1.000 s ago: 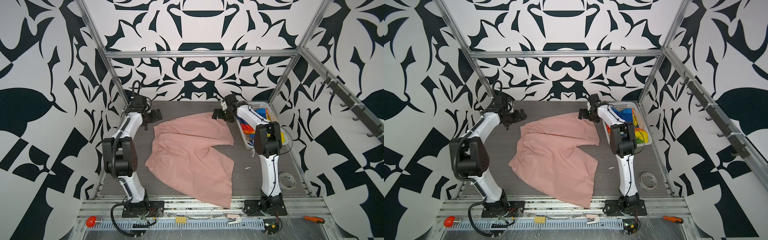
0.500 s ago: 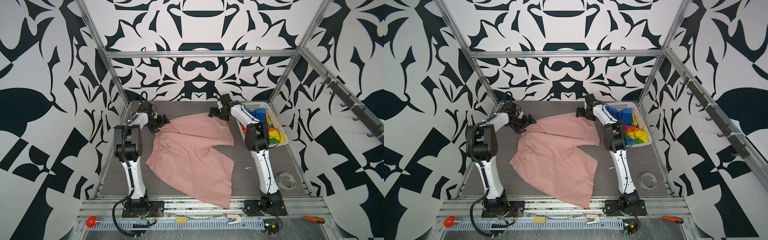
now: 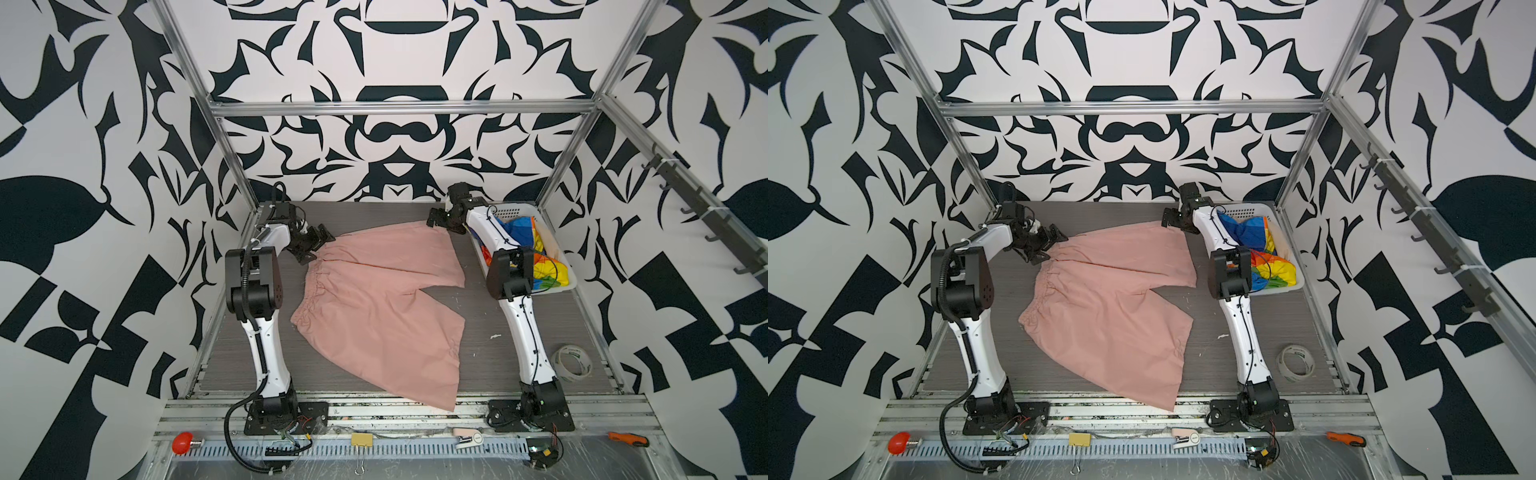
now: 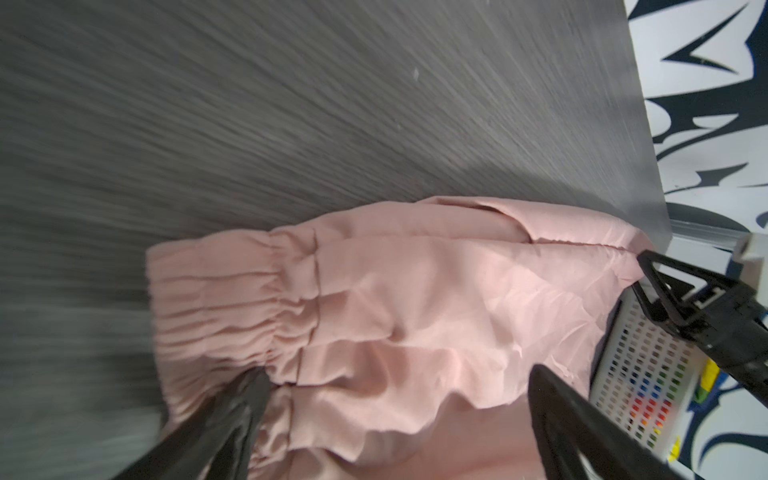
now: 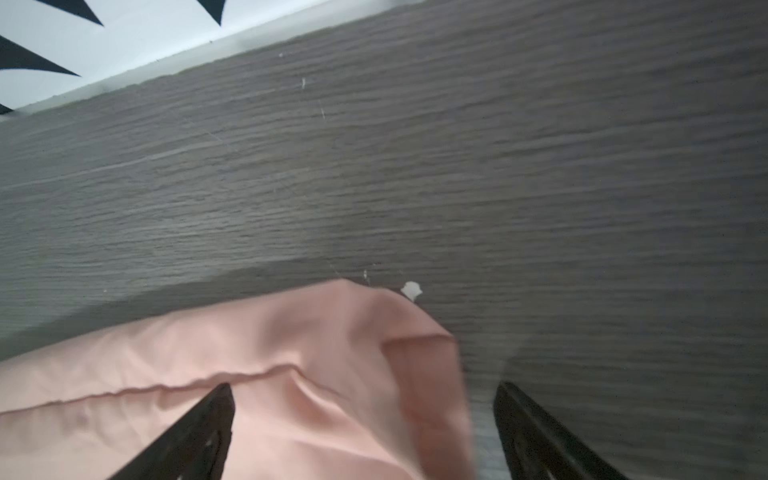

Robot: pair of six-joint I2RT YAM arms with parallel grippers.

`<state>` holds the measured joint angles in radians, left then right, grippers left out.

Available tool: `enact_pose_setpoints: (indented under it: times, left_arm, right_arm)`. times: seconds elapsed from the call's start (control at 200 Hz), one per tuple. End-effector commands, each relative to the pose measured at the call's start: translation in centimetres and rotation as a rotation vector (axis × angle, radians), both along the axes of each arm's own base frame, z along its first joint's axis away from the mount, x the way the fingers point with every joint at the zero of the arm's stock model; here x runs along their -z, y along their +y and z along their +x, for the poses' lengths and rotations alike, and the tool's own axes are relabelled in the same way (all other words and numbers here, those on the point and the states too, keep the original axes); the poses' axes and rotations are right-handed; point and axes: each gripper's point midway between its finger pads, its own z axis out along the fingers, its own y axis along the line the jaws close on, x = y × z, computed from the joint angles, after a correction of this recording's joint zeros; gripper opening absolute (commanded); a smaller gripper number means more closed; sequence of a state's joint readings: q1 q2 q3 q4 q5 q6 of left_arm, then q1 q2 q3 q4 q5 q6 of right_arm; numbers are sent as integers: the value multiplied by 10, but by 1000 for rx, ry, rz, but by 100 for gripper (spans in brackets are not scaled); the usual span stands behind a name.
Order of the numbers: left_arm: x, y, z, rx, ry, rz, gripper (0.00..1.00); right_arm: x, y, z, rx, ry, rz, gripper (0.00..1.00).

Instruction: Fold and stack the shorts

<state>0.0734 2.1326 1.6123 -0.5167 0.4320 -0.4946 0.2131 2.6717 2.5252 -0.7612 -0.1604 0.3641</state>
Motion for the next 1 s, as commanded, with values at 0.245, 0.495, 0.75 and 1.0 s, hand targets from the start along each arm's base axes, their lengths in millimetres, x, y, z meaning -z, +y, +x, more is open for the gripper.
enact_pose_setpoints:
  times: [0.245,0.495,0.75,1.0]
  left_arm:
    - [-51,30,11,-18,-124,50,99]
    - [-43,31,-1,-10,-104,50,99]
    - [-41,27,-5,-2,-94,33,99]
    - [-33,26,-10,-4,-76,28,99]
  right_arm:
    - [-51,8,2,-13,-74,36,99]
    - [-35,16,20,30,-96,94,99]
    - [-32,19,35,77,-135,120,99]
    - [-10,24,41,124,-118,154,80]
